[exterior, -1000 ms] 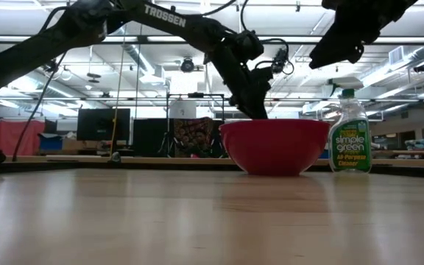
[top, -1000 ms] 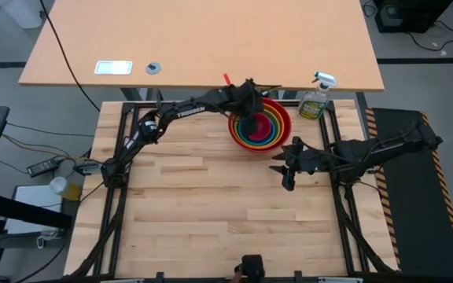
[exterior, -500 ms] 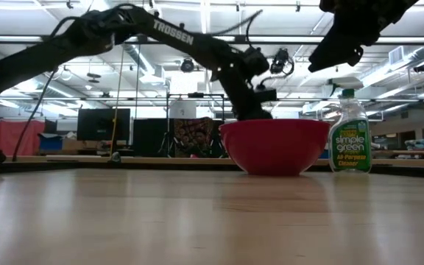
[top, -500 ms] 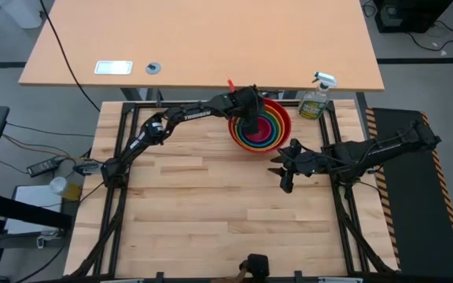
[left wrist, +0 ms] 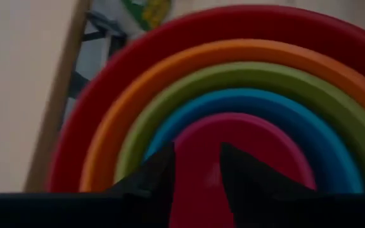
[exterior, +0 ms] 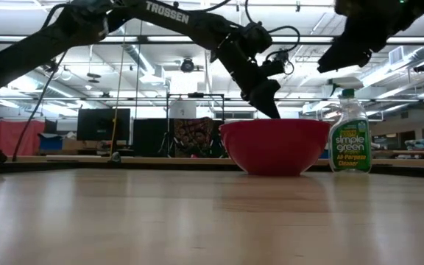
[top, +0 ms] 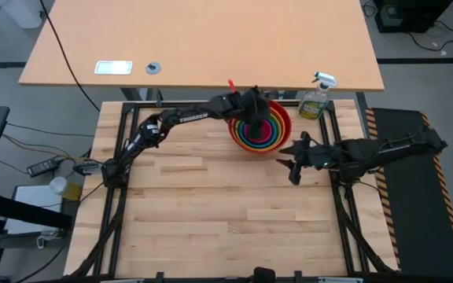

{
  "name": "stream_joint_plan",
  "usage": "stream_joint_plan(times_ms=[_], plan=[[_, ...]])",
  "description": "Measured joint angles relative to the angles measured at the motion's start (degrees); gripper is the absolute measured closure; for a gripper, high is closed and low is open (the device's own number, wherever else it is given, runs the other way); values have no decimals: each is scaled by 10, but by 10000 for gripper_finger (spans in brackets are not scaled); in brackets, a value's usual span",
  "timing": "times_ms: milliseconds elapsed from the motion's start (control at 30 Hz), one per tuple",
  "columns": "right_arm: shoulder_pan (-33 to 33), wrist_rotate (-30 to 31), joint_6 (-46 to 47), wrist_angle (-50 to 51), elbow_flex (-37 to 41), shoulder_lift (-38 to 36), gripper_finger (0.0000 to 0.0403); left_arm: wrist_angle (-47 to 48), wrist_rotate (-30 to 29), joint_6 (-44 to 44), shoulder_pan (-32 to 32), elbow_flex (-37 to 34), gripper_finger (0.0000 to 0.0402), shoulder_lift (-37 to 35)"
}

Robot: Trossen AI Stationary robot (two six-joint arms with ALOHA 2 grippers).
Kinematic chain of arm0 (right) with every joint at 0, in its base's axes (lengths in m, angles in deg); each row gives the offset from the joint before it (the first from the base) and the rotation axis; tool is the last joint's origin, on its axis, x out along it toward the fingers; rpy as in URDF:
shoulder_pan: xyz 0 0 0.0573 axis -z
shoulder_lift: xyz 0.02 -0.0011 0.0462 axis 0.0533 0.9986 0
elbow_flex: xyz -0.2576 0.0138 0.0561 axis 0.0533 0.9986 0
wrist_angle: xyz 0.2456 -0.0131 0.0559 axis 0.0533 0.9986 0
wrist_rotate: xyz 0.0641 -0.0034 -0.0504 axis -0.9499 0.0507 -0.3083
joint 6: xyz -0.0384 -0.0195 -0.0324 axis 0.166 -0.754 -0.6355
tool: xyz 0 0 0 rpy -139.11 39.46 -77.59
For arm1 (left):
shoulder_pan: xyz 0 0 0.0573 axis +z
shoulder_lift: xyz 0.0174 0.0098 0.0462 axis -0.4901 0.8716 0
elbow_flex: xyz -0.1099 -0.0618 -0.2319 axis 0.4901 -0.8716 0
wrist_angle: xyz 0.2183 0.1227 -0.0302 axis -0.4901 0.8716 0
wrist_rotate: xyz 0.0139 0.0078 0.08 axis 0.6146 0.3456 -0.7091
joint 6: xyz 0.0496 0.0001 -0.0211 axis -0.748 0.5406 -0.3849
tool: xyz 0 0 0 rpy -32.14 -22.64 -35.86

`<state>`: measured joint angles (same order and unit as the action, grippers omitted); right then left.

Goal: Nest bowls inside each other
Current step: Return to Home Position

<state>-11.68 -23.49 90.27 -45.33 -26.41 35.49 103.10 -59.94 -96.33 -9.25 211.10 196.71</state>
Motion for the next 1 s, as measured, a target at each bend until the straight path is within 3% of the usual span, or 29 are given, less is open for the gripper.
stream_joint_plan(times_ms=[133, 400, 667, 767, 1000], plan=[[18, -1, -14, -19, 37, -76, 234, 30, 1, -5, -15, -2, 298, -19], [43, -5, -91, -144, 105, -191, 234, 102, 2, 16, -62, 0, 353, -134], [98, -58, -158, -352, 228, -261, 234, 155, -5, 68, -108, -13, 382, -196], [117, -78, -138, -324, 235, -280, 234, 114, -31, 73, -135, -90, 387, -212], [126, -98, -119, -248, 226, -346, 238, -96, -83, 102, -179, -397, 394, -356]])
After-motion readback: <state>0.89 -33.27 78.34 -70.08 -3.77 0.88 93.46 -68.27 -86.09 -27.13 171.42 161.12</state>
